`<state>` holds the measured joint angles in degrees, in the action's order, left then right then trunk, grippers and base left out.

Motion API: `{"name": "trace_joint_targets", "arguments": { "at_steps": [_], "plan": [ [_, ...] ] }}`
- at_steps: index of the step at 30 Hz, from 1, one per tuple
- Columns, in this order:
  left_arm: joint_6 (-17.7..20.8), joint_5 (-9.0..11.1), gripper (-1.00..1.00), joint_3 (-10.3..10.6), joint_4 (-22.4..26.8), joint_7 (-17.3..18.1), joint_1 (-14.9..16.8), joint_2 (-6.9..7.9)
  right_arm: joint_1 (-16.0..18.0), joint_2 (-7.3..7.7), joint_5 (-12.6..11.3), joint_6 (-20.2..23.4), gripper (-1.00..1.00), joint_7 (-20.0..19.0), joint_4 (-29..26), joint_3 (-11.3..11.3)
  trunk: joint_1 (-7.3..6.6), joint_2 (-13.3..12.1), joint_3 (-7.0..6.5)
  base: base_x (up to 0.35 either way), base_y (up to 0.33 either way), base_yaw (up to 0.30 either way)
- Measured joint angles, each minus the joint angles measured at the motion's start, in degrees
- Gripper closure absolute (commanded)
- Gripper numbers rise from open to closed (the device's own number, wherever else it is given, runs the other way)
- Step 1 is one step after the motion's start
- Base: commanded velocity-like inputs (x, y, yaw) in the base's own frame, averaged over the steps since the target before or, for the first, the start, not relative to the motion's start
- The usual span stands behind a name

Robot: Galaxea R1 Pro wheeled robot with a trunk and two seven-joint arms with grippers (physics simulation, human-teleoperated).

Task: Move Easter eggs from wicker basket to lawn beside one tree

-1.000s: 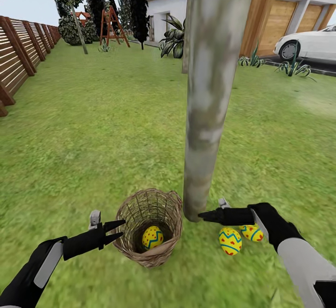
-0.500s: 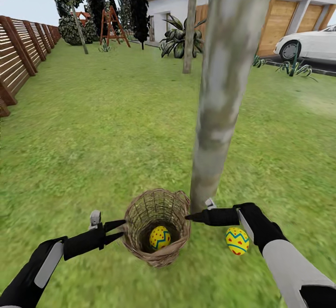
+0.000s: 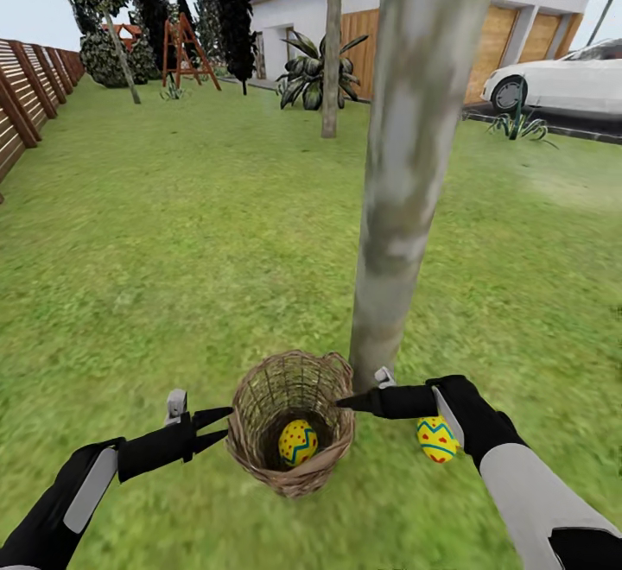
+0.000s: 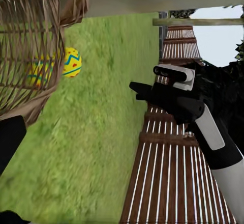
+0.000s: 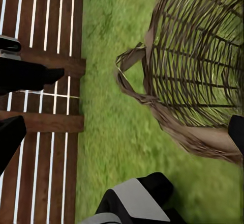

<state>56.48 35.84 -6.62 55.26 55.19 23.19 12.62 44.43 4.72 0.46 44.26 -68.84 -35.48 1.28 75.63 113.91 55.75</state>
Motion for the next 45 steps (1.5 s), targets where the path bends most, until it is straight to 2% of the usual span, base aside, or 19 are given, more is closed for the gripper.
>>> {"name": "trace_joint_targets", "arguments": {
  "at_steps": [7, 21, 24, 31, 39, 41, 44, 45],
  "plan": [
    [-0.61, -0.07, -1.00, 0.10, 0.01, 0.00, 0.00, -0.16, -0.01, 0.00, 0.01, -0.01, -1.00, 0.05, 0.19, 0.00, 0.00, 0.00, -0.40, 0.000, 0.045, -0.249],
    [-0.69, -0.21, -1.00, 0.16, 0.04, -0.01, -0.01, -0.19, -0.09, -0.12, -0.19, -0.04, -1.00, 2.52, 0.61, 0.00, 0.00, 0.00, -1.30, 0.000, 0.292, -0.235],
    [-0.65, -0.21, -1.00, 0.16, 0.04, -0.01, -0.01, -0.16, -0.09, -0.56, -0.11, -0.02, -1.00, 2.75, 0.63, 0.00, 0.00, 0.00, -1.50, 0.000, 0.303, -0.222],
    [-0.71, -0.22, -1.00, 0.33, 0.00, 0.00, -0.01, -0.19, -0.09, -1.23, -0.24, -0.09, -1.00, 6.75, 0.70, 0.00, 0.00, 0.00, -1.98, 0.000, 0.303, -0.217],
    [-0.72, -0.20, -1.00, 0.20, -0.05, 0.00, -0.02, -0.15, -0.07, -1.39, -0.17, -1.70, -1.00, 7.19, 1.49, 0.04, 0.00, 0.00, -2.20, 0.000, 0.197, -0.062],
    [-0.73, -0.16, -1.00, 0.14, -0.07, 0.00, -0.02, -0.11, -0.07, -2.11, 0.03, -2.25, -1.00, 7.47, 1.86, 0.07, 0.00, 0.00, -2.21, 0.000, 0.010, -0.001],
    [-0.67, -0.06, -1.00, -0.07, -0.01, 0.03, -0.02, 0.09, -0.12, -2.46, 0.75, -2.37, -1.00, 9.60, 1.95, 0.09, 0.00, 0.00, -2.21, 0.000, 0.003, 0.000],
    [-0.65, -0.08, -1.00, -0.50, 0.01, 0.06, -0.02, 0.21, -0.25, -3.01, 1.07, -2.39, -1.00, 12.03, 1.97, 0.10, 0.00, 0.00, -2.21, 0.000, 0.000, 0.000]
  ]
}}
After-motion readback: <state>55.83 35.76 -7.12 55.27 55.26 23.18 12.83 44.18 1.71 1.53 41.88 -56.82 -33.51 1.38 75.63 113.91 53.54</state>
